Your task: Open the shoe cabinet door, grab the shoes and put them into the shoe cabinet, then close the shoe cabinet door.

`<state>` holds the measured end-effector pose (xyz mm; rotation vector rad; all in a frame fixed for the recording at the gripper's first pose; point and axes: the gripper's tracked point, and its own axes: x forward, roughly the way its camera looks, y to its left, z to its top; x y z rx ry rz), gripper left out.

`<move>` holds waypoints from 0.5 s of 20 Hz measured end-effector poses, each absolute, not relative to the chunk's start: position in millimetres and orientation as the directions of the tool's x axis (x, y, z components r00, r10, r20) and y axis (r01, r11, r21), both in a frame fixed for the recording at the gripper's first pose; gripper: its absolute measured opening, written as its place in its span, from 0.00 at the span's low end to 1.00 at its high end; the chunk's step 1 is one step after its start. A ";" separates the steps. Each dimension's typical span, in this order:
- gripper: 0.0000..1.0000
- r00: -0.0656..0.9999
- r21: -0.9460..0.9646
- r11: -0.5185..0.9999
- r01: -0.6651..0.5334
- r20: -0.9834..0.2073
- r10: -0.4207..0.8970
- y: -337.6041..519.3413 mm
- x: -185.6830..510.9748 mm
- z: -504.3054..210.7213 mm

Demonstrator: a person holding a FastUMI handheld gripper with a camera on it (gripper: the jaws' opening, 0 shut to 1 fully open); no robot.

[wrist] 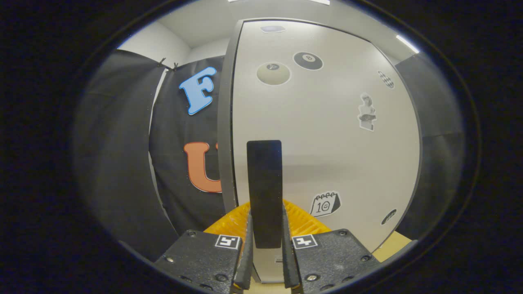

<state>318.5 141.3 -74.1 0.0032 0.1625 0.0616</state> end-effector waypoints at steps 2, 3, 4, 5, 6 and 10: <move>0.28 0.983 0.003 0.998 -0.068 -0.169 0.067 141.7 318.0 -74.9; 0.27 0.982 0.004 0.997 -0.074 -0.172 0.074 141.6 318.1 -75.7; 0.27 0.982 0.021 0.996 -0.082 -0.169 0.084 141.7 315.0 -75.0; 0.26 0.980 0.019 0.996 -0.089 -0.177 0.091 140.9 314.1 -75.5; 0.26 0.979 0.015 0.995 -0.095 -0.180 0.096 140.0 312.1 -74.8; 0.26 0.974 0.013 0.991 -0.130 -0.184 0.130 140.4 296.8 -72.2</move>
